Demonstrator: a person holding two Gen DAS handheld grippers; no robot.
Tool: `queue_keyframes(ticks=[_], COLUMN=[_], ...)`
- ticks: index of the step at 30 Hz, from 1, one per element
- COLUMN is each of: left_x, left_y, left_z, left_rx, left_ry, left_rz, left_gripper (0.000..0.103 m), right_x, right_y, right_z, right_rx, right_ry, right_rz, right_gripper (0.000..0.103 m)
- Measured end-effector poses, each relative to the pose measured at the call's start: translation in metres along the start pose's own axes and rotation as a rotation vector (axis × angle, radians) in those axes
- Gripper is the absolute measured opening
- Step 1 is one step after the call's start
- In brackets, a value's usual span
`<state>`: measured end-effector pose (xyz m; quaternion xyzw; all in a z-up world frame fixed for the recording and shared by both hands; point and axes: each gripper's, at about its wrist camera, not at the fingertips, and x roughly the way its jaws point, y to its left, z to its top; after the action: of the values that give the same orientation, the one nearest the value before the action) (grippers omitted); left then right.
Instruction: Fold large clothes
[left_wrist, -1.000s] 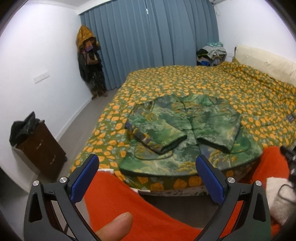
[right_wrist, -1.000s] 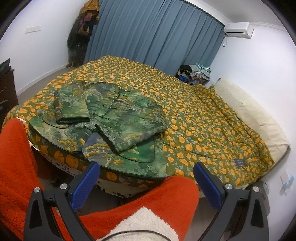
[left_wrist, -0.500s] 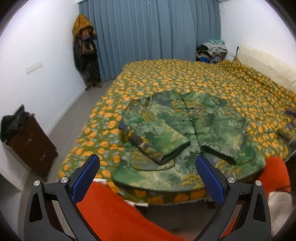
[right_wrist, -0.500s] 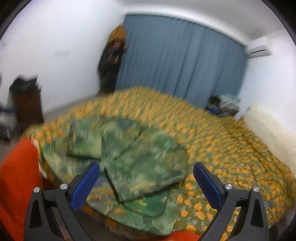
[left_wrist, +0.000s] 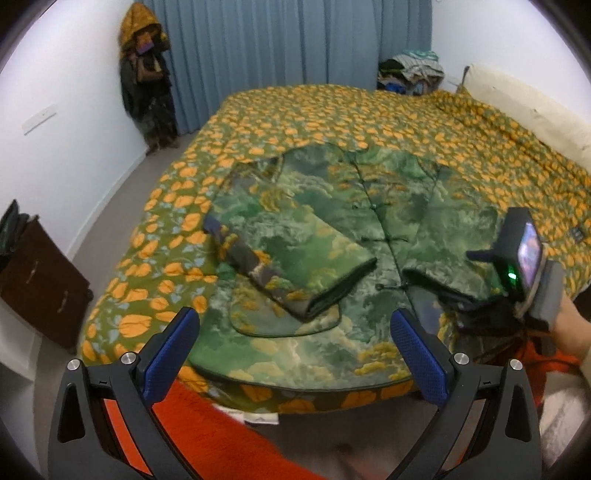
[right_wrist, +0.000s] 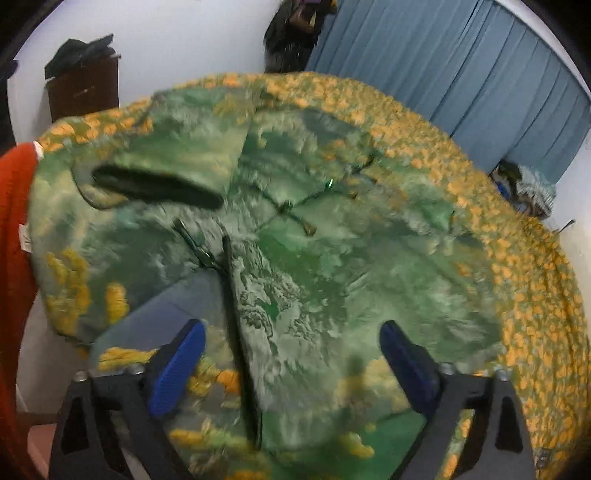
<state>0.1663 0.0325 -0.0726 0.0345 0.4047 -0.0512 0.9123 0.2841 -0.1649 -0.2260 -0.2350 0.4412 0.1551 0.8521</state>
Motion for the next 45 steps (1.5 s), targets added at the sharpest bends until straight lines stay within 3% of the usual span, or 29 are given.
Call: queue_keyframes(ticks=[2, 4, 5, 6, 9, 14, 18, 23, 28, 31, 32, 35, 37, 41, 43, 45], left_x=[0.005, 0.014, 0.017, 0.022, 0.029, 0.038, 0.049, 0.064, 0.082, 0.102, 0.107, 0.132, 0.153, 0.187, 0.2, 0.202], left_y=[0.0, -0.001, -0.001, -0.002, -0.001, 0.005, 0.011, 0.012, 0.001, -0.003, -0.003, -0.006, -0.014, -0.036, -0.032, -0.02], left_z=[0.001, 0.004, 0.004, 0.005, 0.007, 0.011, 0.018, 0.031, 0.036, 0.036, 0.036, 0.036, 0.032, 0.013, 0.014, 0.021], left_rx=[-0.004, -0.004, -0.002, 0.003, 0.012, 0.052, 0.105, 0.164, 0.306, 0.399, 0.413, 0.45, 0.492, 0.647, 0.61, 0.531], left_ry=[0.01, 0.026, 0.03, 0.04, 0.055, 0.054, 0.045, 0.043, 0.029, 0.06, 0.072, 0.13, 0.189, 0.22, 0.252, 0.274], left_rz=[-0.021, -0.024, -0.022, -0.016, -0.013, 0.009, 0.036, 0.0, -0.052, -0.085, -0.091, -0.134, -0.187, -0.136, -0.179, -0.224], left_gripper=[0.103, 0.103, 0.103, 0.103, 0.103, 0.103, 0.103, 0.103, 0.103, 0.103, 0.103, 0.103, 0.103, 0.102, 0.085, 0.029], right_x=[0.008, 0.007, 0.002, -0.003, -0.036, -0.119, -0.178, -0.176, -0.149, -0.143, -0.146, -0.165, -0.175, -0.181, -0.181, -0.182], right_y=[-0.006, -0.009, -0.01, -0.011, -0.029, -0.097, -0.176, -0.262, -0.317, -0.324, -0.323, -0.305, -0.282, -0.244, -0.214, -0.193], right_z=[-0.004, -0.007, -0.008, -0.008, -0.009, -0.018, -0.045, -0.085, -0.134, -0.154, -0.159, -0.165, -0.161, -0.146, -0.128, -0.116], right_rx=[0.038, 0.054, 0.06, 0.067, 0.159, 0.372, 0.525, 0.675, 0.822, 0.876, 0.884, 0.897, 0.916, 0.908, 0.878, 0.85], right_ry=[0.023, 0.015, 0.003, -0.005, -0.075, -0.232, -0.314, -0.235, -0.091, -0.002, -0.008, -0.058, -0.114, -0.195, -0.232, -0.267], right_rz=[0.032, 0.058, 0.062, 0.037, 0.01, -0.099, -0.306, -0.492, -0.587, -0.66, -0.677, -0.677, -0.62, -0.514, -0.447, -0.392], right_gripper=[0.071, 0.053, 0.023, 0.015, 0.011, 0.011, 0.011, 0.011, 0.013, 0.046, 0.058, 0.059, 0.059, 0.06, 0.06, 0.06])
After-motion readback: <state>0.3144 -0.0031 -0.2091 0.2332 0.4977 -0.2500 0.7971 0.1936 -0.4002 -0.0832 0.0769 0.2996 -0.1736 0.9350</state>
